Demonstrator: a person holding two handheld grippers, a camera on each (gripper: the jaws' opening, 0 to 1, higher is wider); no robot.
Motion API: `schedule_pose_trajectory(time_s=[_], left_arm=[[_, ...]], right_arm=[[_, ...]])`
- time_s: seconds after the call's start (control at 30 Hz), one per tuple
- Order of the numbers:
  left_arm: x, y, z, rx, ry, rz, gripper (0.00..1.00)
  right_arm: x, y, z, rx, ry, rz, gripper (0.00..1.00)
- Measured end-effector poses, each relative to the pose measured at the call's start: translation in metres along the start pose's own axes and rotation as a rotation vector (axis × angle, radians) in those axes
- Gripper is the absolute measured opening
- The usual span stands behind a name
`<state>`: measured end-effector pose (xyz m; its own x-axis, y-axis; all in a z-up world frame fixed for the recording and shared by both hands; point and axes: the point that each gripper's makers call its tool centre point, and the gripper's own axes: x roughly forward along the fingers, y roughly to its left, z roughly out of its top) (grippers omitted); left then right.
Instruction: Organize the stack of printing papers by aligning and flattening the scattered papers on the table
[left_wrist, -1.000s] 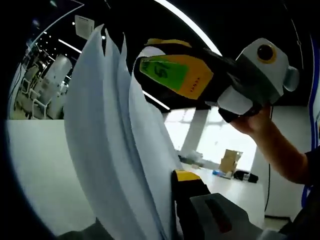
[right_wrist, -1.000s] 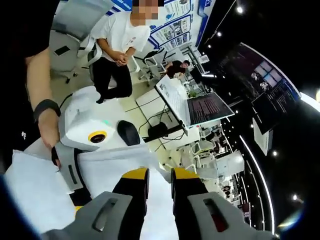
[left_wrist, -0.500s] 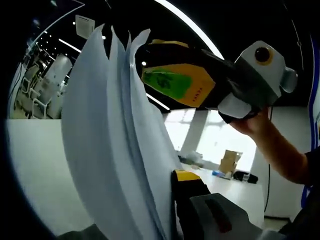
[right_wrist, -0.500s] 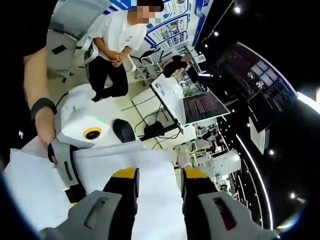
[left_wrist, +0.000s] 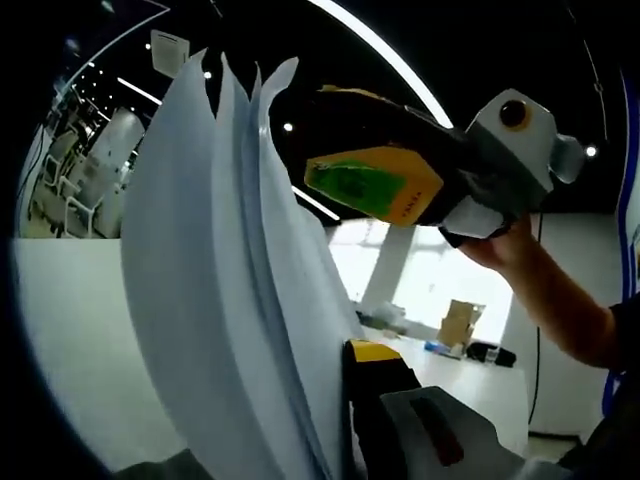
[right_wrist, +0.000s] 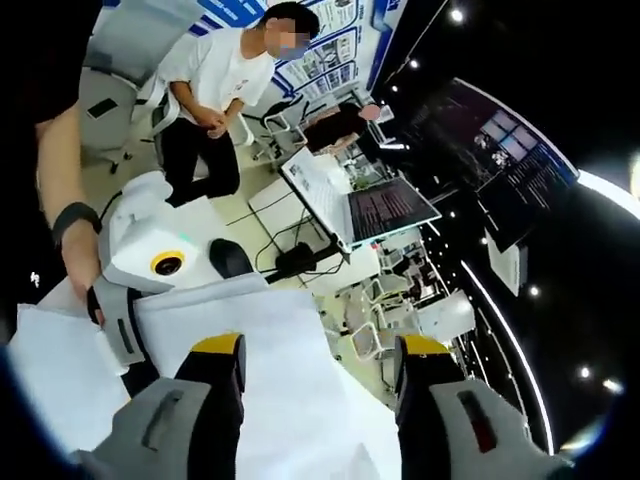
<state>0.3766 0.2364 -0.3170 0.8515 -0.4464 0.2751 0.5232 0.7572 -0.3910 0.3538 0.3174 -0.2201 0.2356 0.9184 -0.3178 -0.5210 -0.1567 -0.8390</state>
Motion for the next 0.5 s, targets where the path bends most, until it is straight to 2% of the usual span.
schedule_pose_trajectory(time_s=[0.2, 0.37, 0.43, 0.5], left_arm=[[0.000, 0.001, 0.000, 0.001, 0.001, 0.001, 0.07], [0.000, 0.002, 0.000, 0.002, 0.001, 0.003, 0.07], [-0.001, 0.003, 0.000, 0.002, 0.001, 0.003, 0.07], [-0.001, 0.003, 0.000, 0.002, 0.001, 0.003, 0.07]], right_arm=[[-0.004, -0.010, -0.003, 0.122, -0.016, -0.046, 0.80], [-0.006, -0.015, -0.007, 0.193, -0.022, -0.055, 0.83], [-0.008, -0.018, -0.012, 0.281, -0.025, -0.063, 0.86], [-0.010, -0.022, -0.015, 0.319, -0.029, -0.069, 0.87]])
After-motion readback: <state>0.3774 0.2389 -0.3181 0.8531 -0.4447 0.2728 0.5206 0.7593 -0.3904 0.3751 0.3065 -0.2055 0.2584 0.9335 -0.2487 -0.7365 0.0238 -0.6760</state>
